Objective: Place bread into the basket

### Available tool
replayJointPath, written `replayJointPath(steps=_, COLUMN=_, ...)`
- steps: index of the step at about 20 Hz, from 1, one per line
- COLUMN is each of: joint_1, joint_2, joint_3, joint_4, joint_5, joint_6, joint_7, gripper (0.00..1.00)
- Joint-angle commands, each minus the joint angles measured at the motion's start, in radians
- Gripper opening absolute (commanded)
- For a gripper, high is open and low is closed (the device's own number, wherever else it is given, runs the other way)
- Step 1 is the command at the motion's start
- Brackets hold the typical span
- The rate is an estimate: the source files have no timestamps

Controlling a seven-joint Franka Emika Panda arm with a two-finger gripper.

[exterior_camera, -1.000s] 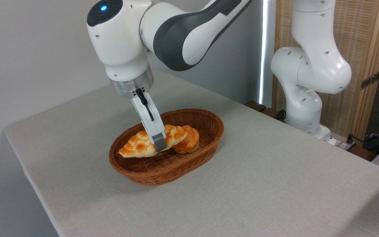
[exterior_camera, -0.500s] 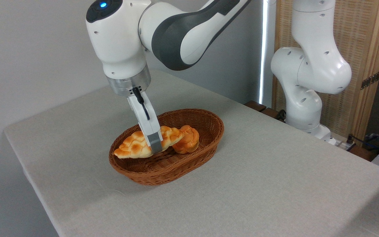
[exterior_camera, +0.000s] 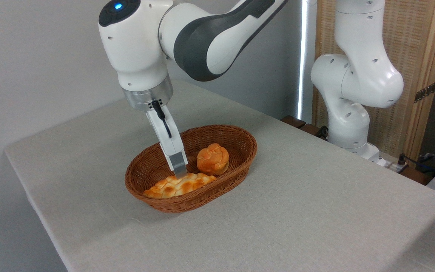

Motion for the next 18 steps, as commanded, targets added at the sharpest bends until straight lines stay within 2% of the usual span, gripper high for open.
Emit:
replayJointPath(steps=1, joint_1=0.002, joint_2=-0.012, joint_3=0.004, joint_4=0.03, joint_5=0.006, joint_6=0.011, joint_7=0.002, gripper=1.0)
replayJointPath(steps=5, joint_1=0.01, joint_2=-0.013, joint_3=0.02, joint_4=0.119, joint_5=0.012, joint_6=0.006, joint_7=-0.072, gripper=1.0)
replayJointPath(steps=9, joint_1=0.009, joint_2=-0.015, joint_3=0.061, joint_4=0.185, joint_5=0.016, joint_6=0.006, joint_7=-0.23, gripper=1.0)
replayJointPath(steps=11, joint_1=0.002, joint_2=-0.024, joint_3=0.087, joint_4=0.207, joint_5=0.051, joint_6=0.005, joint_7=-0.277, gripper=1.0)
replayJointPath(steps=12, joint_1=-0.01, joint_2=-0.035, joint_3=0.107, joint_4=0.211, joint_5=0.084, joint_6=0.005, joint_7=-0.3, gripper=1.0)
replayJointPath(steps=13, joint_1=-0.045, joint_2=-0.045, joint_3=0.134, joint_4=0.211, joint_5=0.116, joint_6=0.002, joint_7=-0.317, gripper=1.0)
replayJointPath(steps=15, joint_1=-0.097, joint_2=-0.058, joint_3=0.174, joint_4=0.213, joint_5=0.124, joint_6=-0.009, joint_7=-0.353, gripper=1.0)
replayJointPath(steps=18, joint_1=-0.116, joint_2=-0.056, joint_3=0.168, joint_4=0.217, joint_5=0.132, joint_6=-0.047, joint_7=-0.446, gripper=1.0)
